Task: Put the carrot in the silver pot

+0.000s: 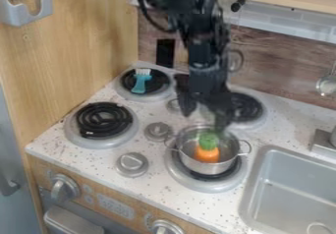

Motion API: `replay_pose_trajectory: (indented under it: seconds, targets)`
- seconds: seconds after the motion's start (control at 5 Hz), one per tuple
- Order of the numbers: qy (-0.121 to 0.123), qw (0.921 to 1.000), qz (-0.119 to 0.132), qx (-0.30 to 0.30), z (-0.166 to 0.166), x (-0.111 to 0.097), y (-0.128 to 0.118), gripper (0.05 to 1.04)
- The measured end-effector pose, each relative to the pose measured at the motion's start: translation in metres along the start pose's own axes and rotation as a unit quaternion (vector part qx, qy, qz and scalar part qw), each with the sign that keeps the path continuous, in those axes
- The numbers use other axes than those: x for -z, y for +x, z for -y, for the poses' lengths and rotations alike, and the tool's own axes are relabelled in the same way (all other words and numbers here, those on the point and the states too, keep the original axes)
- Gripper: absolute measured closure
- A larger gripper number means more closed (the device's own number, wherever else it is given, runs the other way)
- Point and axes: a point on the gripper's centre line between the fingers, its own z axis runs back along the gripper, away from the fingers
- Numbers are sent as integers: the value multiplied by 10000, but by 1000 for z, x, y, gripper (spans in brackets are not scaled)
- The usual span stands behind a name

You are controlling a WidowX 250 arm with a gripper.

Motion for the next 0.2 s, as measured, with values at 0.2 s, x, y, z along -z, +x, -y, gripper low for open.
replay_pose_trajectory:
  seconds: [0.2]
  targets:
    - [19, 9998, -104, -162, 0, -12, -3, 85]
